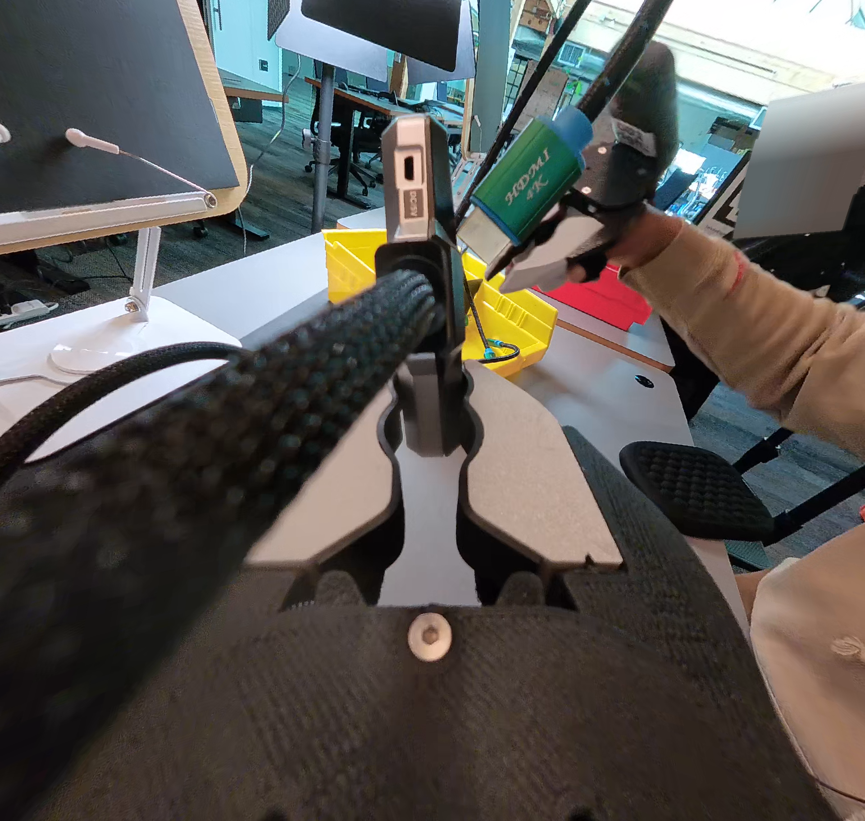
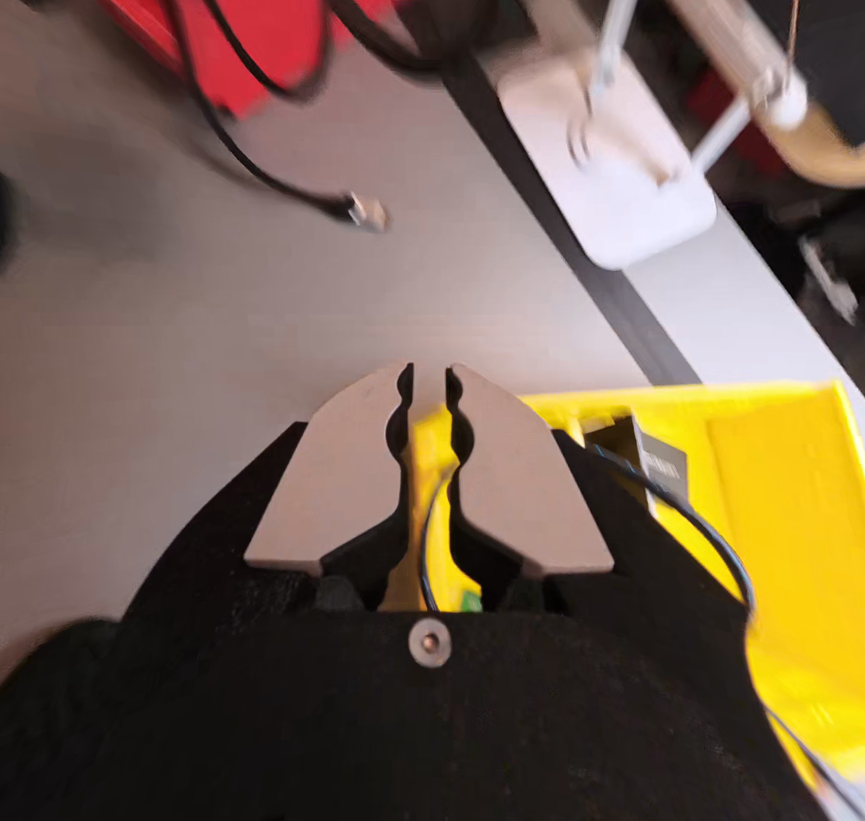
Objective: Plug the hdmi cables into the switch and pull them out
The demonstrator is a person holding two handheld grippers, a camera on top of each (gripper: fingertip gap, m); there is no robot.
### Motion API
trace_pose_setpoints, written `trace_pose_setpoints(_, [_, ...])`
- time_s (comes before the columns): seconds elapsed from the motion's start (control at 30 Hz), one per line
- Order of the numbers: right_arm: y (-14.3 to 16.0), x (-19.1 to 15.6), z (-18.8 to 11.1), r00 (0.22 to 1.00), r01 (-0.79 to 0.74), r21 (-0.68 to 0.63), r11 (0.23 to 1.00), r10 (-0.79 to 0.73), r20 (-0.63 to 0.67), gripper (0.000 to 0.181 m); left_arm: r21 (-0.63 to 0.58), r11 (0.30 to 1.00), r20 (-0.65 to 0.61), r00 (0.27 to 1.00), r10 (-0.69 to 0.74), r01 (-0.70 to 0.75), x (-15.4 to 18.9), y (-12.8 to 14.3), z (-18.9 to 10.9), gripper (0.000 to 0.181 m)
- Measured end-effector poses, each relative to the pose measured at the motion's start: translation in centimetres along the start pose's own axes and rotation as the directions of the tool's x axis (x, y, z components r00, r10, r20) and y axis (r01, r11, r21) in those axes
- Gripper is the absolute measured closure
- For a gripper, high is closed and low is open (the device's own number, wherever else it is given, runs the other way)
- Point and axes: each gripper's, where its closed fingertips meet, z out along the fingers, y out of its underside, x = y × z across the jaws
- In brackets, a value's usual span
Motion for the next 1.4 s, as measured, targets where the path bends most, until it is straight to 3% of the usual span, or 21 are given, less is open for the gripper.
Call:
trace_pose_setpoints(0.03, [-1.8,-1.6,0.1,0.999,0.012,0.113,0.994,-0.016,0.036,0.166,0.008,1.000,-0.003,1.000,-0.003,0.003,0.0,-0.1,0.0,0.161])
trace_pose_setpoints(0.17, [-7.1,-6.5,1.0,0.986,-0.090,0.457,0.885,0.015,0.165,0.148,0.053,0.999,-0.040,0.999,0.002,0.000,0.7,-0.6,0.2,0.161])
trace_pose_setpoints(0.27, [-10.2,-8.5,1.5,0.940,-0.286,0.623,0.728,0.089,0.328,0.141,0.106,0.994,-0.091,0.996,0.018,-0.009,1.9,-1.3,0.5,0.161])
trace_pose_setpoints(0.43, [-15.0,-8.9,0.3,0.810,-0.561,0.714,0.419,0.099,0.578,0.135,0.189,0.982,-0.187,0.981,0.049,-0.014,4.4,-2.3,1.1,0.161])
trace_pose_setpoints(0.53, [-16.7,-9.1,-0.5,0.800,-0.568,0.732,0.376,0.043,0.599,0.140,0.207,0.978,-0.234,0.970,0.059,-0.010,5.8,-2.3,1.8,0.161])
trace_pose_setpoints(0.57, [-16.9,-9.4,-1.1,0.796,-0.565,0.743,0.359,0.001,0.605,0.155,0.202,0.979,-0.245,0.968,0.060,-0.009,6.1,-2.2,2.2,0.160])
trace_pose_setpoints(0.6, [-16.9,-9.6,-1.7,0.793,-0.560,0.749,0.355,-0.031,0.608,0.164,0.202,0.979,-0.251,0.966,0.061,-0.010,6.3,-2.2,2.3,0.161])
trace_pose_setpoints(0.67, [-16.4,-9.5,-1.9,0.849,-0.472,0.794,0.384,-0.046,0.527,0.164,0.173,0.985,-0.266,0.963,0.044,0.003,6.4,-1.9,2.3,0.160])
trace_pose_setpoints(0.83, [-14.5,-6.0,-5.3,0.872,-0.448,0.815,0.367,-0.023,0.489,0.165,-0.070,0.996,-0.444,0.892,-0.083,0.058,7.9,0.4,0.4,0.151])
trace_pose_setpoints(0.93, [-12.2,-3.8,-6.0,0.930,-0.328,0.821,0.467,0.007,0.367,0.164,-0.034,0.999,-0.397,0.918,0.015,-0.031,8.7,-0.9,-0.6,0.151])
trace_pose_setpoints(1.0, [-10.9,-3.6,-5.7,0.935,-0.299,0.789,0.537,0.001,0.354,0.165,0.036,0.996,-0.329,0.940,0.091,-0.083,9.2,-2.7,-1.4,0.152])
trace_pose_setpoints(1.1, [-11.0,-5.4,-4.0,0.920,-0.282,0.764,0.580,-0.063,0.387,0.165,0.087,0.985,-0.141,0.977,0.161,-0.150,7.7,-4.2,-1.8,0.159])
trace_pose_setpoints(1.2, [-11.8,-9.4,-1.2,0.876,-0.250,0.735,0.631,-0.177,0.449,0.165,-0.041,0.977,0.029,0.977,0.210,-0.208,4.6,-2.6,-1.5,0.160])
trace_pose_setpoints(1.3, [-12.0,-12.7,2.0,0.858,-0.174,0.705,0.688,-0.245,0.451,0.165,-0.117,0.975,-0.081,0.980,0.181,-0.190,5.9,-0.9,-1.0,0.153])
trace_pose_setpoints(1.4, [-12.0,-14.3,2.9,0.831,-0.167,0.697,0.697,-0.280,0.480,0.165,-0.216,0.954,-0.131,0.974,0.182,-0.208,6.3,1.1,-0.5,0.149])
